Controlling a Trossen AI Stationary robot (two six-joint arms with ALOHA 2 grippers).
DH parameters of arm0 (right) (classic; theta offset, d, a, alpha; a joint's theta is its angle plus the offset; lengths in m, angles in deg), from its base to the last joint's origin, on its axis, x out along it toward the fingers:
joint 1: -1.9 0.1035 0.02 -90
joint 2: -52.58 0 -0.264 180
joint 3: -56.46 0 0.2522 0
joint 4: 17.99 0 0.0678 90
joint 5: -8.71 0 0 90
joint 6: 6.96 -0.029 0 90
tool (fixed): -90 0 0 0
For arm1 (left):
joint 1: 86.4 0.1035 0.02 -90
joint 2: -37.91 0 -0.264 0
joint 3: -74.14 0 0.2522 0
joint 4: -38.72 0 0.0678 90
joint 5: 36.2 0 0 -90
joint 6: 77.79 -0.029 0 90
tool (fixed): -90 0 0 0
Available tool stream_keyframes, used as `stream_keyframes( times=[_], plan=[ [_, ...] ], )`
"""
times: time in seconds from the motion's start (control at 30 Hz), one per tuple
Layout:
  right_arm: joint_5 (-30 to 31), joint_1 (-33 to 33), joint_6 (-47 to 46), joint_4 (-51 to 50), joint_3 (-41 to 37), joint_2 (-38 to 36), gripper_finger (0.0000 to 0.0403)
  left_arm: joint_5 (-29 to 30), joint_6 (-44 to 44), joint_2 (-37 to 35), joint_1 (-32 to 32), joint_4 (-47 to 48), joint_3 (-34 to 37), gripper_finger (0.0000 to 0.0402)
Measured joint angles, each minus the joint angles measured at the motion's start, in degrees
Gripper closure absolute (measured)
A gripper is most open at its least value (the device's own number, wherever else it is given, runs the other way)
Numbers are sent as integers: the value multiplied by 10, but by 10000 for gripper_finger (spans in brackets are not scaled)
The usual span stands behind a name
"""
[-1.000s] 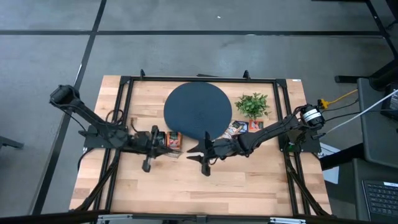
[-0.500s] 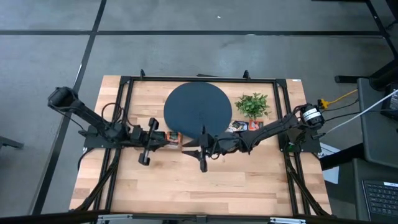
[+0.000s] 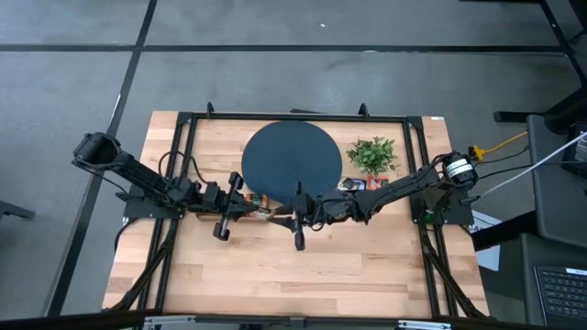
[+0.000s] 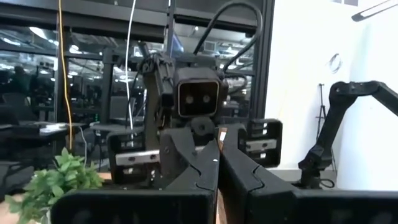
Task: Pick & Place Tea
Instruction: Put the brown tea bag into the left section of the wooden organizer
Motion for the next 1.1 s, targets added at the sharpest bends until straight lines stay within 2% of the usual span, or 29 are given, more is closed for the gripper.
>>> stream_keyframes(
  times=[0.1,0.17,0.8,1.03,1.1],
  plan=[
    [0,0,2,-2,0,0,376,0,2,7,0,0,0,398],
    [0,0,11,-5,0,0,392,0,3,7,0,0,0,398],
    [2,4,-34,-97,1,0,401,-13,84,8,-2,71,0,396],
    [-20,12,-65,-151,-1,1,401,-26,157,-23,0,137,-2,349],
    [-31,12,-77,-167,-1,1,401,-27,186,-33,0,204,-19,330]
  ],
)
